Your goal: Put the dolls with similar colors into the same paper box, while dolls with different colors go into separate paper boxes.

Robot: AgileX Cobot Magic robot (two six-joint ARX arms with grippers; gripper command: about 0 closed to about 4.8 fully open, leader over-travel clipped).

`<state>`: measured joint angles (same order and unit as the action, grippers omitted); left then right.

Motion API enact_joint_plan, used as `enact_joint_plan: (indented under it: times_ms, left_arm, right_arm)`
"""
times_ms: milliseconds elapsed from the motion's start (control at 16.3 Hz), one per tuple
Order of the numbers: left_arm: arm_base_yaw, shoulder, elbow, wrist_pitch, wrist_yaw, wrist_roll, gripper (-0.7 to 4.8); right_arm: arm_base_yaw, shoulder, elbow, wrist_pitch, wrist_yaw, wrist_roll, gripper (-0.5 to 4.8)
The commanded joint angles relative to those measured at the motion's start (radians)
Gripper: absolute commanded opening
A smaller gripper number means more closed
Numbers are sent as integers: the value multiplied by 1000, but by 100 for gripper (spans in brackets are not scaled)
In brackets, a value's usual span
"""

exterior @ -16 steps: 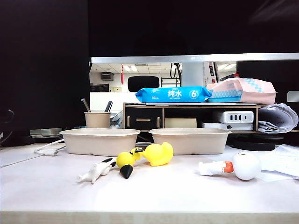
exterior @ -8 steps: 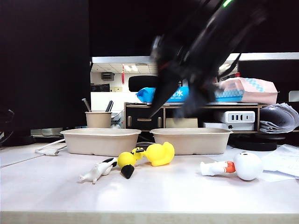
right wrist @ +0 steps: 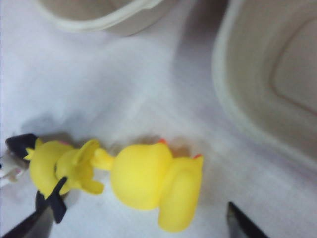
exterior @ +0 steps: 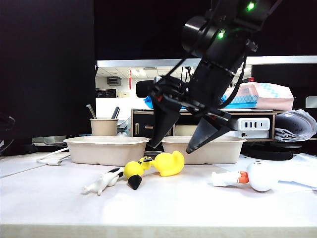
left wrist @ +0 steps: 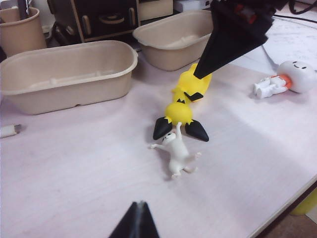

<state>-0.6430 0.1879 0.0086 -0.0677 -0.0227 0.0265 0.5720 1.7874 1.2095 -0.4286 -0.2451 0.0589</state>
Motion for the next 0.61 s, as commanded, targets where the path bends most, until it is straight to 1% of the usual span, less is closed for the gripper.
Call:
enact_joint_plan:
  times_ms: [61,430,614]
  left_arm:
    - [1,1,1,9,0,0,-5]
    - [1,1,1,9,0,0,-5]
    - [1,1,1,9,1,0,-5]
  right_arm:
    - [7,10,5,37,35,-2,468]
    - [37,51,5,57,81,-2,468]
    - [51,81,5,71,121,-2,468]
